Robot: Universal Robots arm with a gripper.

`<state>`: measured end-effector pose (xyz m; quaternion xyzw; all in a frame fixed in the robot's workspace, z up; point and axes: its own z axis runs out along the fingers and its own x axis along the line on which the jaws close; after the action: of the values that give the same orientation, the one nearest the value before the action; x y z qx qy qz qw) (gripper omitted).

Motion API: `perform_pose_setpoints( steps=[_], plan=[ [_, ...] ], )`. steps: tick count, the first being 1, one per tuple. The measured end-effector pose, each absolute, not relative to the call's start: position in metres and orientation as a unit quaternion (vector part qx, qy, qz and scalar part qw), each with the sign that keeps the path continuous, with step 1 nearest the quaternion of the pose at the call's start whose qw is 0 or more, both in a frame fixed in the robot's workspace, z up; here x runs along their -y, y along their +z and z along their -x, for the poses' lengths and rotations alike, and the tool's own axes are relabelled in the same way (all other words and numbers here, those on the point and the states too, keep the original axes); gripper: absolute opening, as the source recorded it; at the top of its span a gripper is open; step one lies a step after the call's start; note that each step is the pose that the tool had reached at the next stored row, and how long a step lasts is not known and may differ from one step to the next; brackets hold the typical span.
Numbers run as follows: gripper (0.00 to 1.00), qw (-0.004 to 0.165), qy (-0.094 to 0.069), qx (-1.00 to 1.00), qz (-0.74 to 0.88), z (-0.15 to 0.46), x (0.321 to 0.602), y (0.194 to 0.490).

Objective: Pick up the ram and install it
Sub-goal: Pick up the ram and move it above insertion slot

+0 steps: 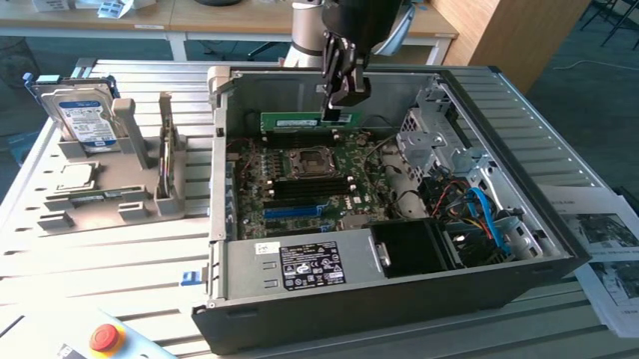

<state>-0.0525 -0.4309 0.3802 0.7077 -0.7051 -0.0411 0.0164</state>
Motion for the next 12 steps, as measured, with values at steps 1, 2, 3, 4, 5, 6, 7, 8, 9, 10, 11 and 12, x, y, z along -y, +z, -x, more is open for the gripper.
perform_pose_setpoints(
  steps=[1, 2, 3, 4, 5, 6, 7, 8, 9, 10, 11, 12],
  plan=[
    [0.12, 0.016, -0.041, 0.705, -0.708, 0.053, 0.431, 0.38],
    [0.12, 0.016, -0.041, 0.705, -0.708, 0.041, 0.431, 0.38],
    [0.12, 0.016, -0.041, 0.705, -0.708, 0.033, 0.431, 0.38],
    [0.12, 0.016, -0.041, 0.705, -0.708, 0.032, 0.431, 0.38],
    [0.12, 0.016, -0.041, 0.705, -0.708, 0.032, 0.431, 0.38],
    [0.12, 0.016, -0.041, 0.705, -0.708, 0.032, 0.431, 0.38],
    [0.12, 0.016, -0.041, 0.705, -0.708, 0.032, 0.431, 0.38],
    [0.12, 0.016, -0.041, 0.705, -0.708, 0.032, 0.431, 0.38],
    [0.12, 0.016, -0.041, 0.705, -0.708, 0.032, 0.429, 0.38],
    [0.12, 0.016, -0.041, 0.705, -0.708, 0.032, 0.427, 0.38],
    [0.12, 0.016, -0.041, 0.705, -0.708, 0.032, 0.425, 0.38],
    [0.12, 0.016, -0.041, 0.705, -0.708, 0.032, 0.423, 0.38]
  ],
)
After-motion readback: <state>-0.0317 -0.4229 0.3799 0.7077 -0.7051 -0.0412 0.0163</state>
